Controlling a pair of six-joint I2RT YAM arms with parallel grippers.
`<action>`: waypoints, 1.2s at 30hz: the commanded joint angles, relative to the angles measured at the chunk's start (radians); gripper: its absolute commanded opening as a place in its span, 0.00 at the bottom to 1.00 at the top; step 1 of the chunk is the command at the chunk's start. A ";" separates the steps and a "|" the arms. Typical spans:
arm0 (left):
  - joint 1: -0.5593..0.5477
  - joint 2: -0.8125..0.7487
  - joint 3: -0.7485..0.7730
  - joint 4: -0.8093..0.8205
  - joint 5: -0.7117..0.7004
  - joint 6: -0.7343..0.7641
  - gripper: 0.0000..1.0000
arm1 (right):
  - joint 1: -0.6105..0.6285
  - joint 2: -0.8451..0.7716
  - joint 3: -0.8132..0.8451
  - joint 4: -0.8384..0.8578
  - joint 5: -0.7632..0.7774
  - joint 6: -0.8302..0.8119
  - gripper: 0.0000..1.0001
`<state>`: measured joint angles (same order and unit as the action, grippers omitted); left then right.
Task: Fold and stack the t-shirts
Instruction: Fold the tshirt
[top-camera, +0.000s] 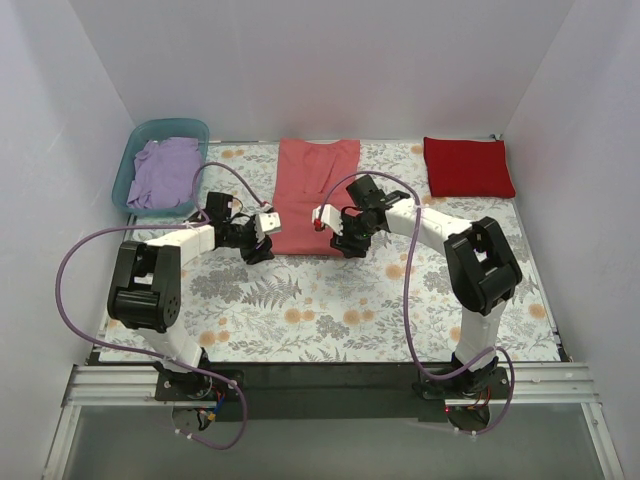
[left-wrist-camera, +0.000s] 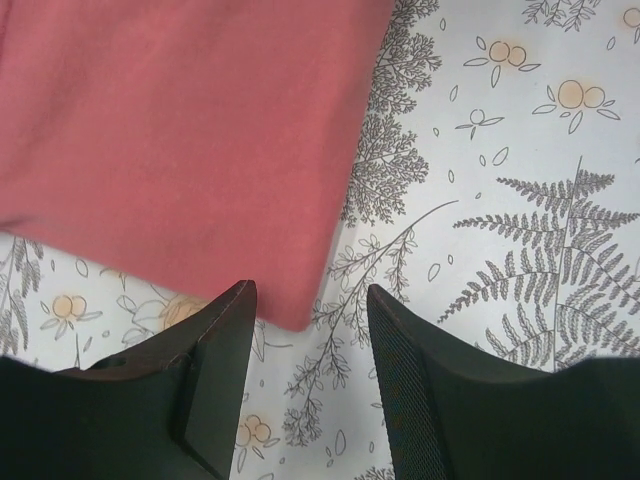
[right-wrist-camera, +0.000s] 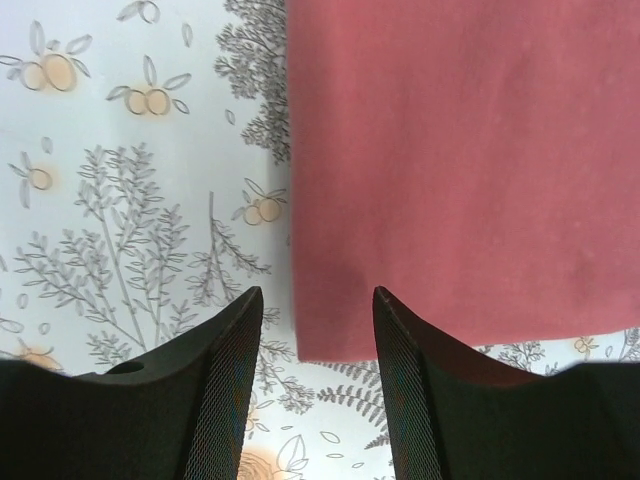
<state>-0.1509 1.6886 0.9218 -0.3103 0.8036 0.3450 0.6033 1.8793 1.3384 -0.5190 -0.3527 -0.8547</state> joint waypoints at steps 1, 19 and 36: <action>-0.022 -0.023 -0.012 0.074 -0.018 0.111 0.47 | -0.005 0.011 -0.002 0.054 0.049 -0.038 0.55; -0.056 0.059 -0.051 0.109 -0.086 0.187 0.47 | 0.018 0.015 -0.120 0.134 0.136 -0.084 0.51; -0.052 0.028 0.237 -0.065 -0.055 0.057 0.00 | -0.094 -0.043 0.088 0.007 0.060 -0.052 0.01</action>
<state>-0.2062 1.7432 1.0264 -0.3252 0.7071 0.4709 0.5484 1.8893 1.3170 -0.4374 -0.2535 -0.9108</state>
